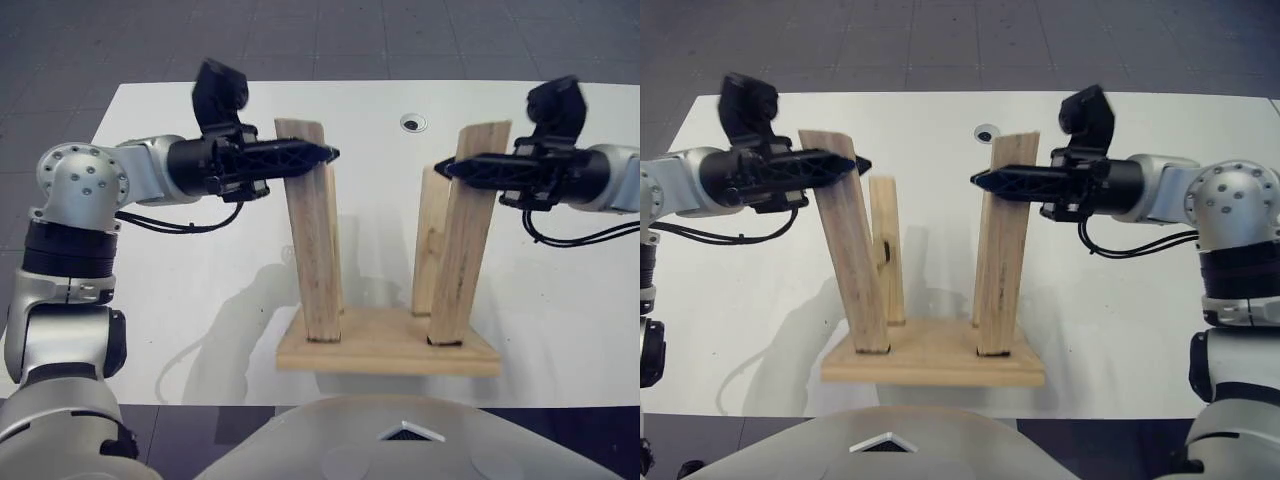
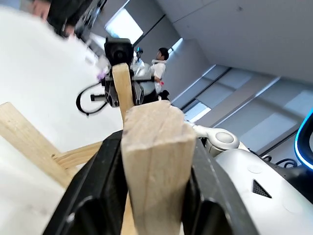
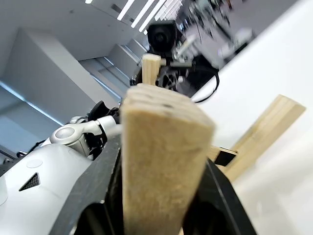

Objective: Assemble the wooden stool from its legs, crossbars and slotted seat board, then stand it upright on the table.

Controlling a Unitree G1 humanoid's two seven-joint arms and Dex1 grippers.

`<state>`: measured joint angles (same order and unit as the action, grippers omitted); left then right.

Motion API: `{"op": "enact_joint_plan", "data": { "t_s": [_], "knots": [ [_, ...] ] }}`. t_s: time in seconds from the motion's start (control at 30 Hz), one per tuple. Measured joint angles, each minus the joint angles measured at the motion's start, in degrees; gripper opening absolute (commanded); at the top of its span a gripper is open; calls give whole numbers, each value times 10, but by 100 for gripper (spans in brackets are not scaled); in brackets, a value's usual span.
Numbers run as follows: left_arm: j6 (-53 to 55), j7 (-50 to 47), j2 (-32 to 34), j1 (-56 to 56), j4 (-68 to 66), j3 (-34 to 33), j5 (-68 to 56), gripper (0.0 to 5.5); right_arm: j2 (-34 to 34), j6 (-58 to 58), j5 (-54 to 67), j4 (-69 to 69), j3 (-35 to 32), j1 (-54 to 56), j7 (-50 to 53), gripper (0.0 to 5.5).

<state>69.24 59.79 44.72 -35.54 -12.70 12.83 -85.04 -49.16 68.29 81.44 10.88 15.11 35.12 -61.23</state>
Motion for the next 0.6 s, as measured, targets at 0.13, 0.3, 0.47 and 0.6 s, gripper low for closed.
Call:
{"op": "enact_joint_plan", "data": {
  "t_s": [0.13, 0.3, 0.47, 0.6],
  "knots": [
    [25, 8, -19, -7, -35, -3, 26, 120, 15, 25, -30, 34, 8, 13, -18, 115],
    [38, 15, -34, -6, -45, -14, 59, 120, 31, 34, -63, 60, 10, 19, -42, 115],
    [44, 31, -48, -7, -66, -12, 101, 120, 44, 41, -95, 100, 23, 23, -72, 115],
    [44, 60, -55, -16, -82, 1, 124, 120, 44, 40, -114, 114, 26, 23, -99, 115]
  ]
}}
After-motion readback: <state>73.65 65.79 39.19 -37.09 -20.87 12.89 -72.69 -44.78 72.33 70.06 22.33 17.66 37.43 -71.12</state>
